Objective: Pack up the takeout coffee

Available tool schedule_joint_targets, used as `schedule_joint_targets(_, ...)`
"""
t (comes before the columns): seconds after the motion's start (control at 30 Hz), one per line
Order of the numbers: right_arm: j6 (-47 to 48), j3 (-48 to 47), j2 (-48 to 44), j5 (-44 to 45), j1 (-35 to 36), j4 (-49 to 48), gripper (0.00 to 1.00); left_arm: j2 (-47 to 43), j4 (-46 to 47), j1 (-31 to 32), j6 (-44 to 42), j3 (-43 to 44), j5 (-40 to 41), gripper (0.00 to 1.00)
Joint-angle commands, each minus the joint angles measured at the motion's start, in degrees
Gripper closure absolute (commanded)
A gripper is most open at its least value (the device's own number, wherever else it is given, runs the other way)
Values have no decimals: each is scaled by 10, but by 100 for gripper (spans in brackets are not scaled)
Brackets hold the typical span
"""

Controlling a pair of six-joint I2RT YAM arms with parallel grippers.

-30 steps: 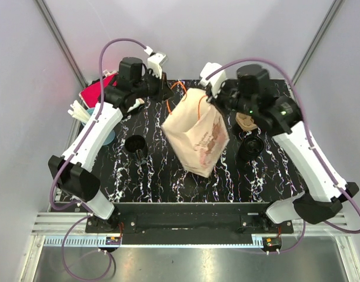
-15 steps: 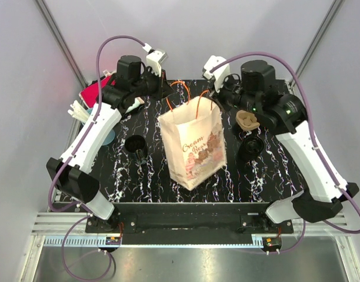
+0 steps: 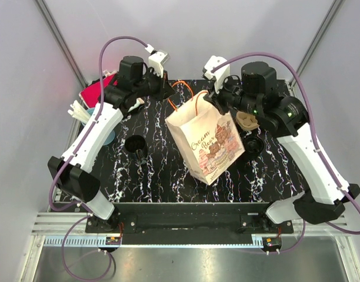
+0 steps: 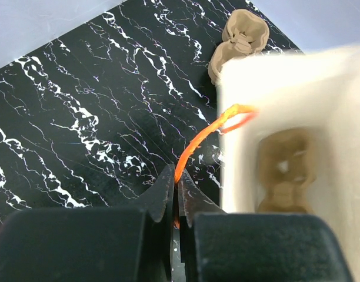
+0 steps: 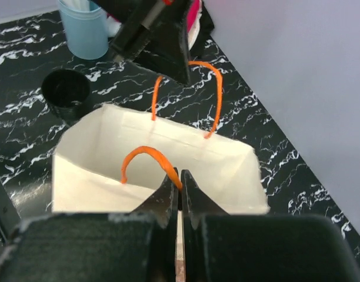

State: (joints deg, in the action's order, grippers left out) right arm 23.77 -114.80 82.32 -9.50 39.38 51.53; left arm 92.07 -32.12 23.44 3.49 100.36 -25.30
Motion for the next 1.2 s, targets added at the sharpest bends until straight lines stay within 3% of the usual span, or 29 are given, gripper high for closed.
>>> schedule_joint_targets(0.0, -36, -11, -35, 27, -7, -45, 100, 3, 14, 2, -7, 5, 9, 99)
schedule_joint_targets(0.07, -30, -8, -25, 0, -6, -38, 100, 7, 15, 3, -7, 5, 13, 100)
schedule_joint_targets(0.23, -33, 12, -37, 26, -6, -71, 100, 2, 16, 4, -6, 7, 9, 100)
schedule_joint_targets(0.5, -58, -72, -37, -37, -6, -31, 100, -3, 4, 44, -59, -31, 19, 100)
schedule_joint_targets(0.63, -44, 3, -38, -39, -6, -54, 100, 21, -12, 45, -59, -27, 47, 100)
schedule_joint_targets(0.83, -17, 219, -32, -8, -6, -140, 100, 72, -28, 45, -66, 10, 89, 100)
schedule_joint_targets(1.0, -17, 233, -14, -8, -7, -153, 99, 76, -29, 45, -69, 43, 103, 100)
schedule_joint_targets(1.17, -23, 170, -23, -6, -6, -137, 99, 62, -27, 45, -71, 49, 97, 100)
